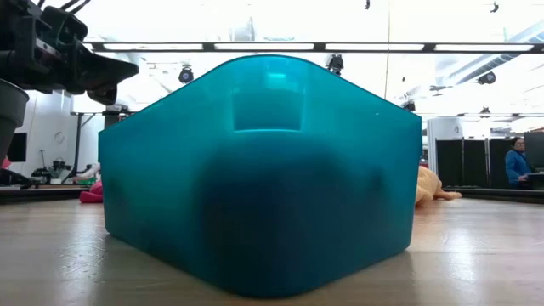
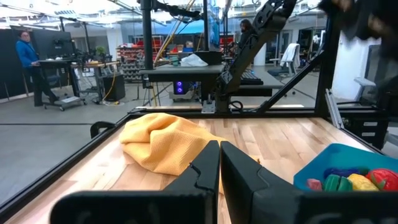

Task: Pick and placing Produce into tupperware
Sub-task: Return to Home Position

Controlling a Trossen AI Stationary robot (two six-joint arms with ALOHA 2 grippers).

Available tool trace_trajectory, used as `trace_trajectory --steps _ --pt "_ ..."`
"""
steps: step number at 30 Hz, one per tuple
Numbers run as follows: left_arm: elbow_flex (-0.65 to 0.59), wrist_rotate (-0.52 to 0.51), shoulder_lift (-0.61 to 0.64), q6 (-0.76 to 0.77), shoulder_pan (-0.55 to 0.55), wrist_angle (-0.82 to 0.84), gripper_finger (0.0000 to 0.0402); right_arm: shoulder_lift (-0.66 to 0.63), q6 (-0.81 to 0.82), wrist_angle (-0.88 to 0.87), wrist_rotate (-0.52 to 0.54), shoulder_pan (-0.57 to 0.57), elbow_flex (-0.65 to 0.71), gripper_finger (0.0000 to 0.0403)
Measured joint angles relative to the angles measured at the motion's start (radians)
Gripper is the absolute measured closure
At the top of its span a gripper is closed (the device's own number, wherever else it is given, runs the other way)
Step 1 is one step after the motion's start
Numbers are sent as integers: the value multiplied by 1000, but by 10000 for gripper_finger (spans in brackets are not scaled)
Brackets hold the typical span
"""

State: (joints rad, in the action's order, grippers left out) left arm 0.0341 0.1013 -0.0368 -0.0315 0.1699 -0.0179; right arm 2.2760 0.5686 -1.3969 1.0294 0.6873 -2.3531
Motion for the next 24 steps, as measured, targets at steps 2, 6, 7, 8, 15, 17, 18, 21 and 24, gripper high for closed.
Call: trace_trajectory --steps 2,6,7,8,15,17,18,21,24 --pt "0 0 0 0 0 -1 402 -40 2 -5 93 40 1 240" --pt "0 0 1 0 0 -1 402 -114 25 6 116 103 5 261" --pt "0 0 1 1 0 -1 402 -127 23 22 106 118 5 266" --pt "0 0 1 1 0 -1 402 -137 18 43 98 131 5 271" --pt "0 0 1 1 0 -7 402 -172 -137 269 -144 165 6 298" --pt "0 0 1 1 0 -7 402 -173 -194 358 -280 159 7 302" --pt "0 0 2 1 0 -7 402 -173 -224 407 -358 153 7 304" --pt "0 0 2 3 0 -20 402 -174 -343 546 -600 139 7 309" --pt "6 0 2 3 0 -33 402 -186 -470 543 -740 135 7 313"
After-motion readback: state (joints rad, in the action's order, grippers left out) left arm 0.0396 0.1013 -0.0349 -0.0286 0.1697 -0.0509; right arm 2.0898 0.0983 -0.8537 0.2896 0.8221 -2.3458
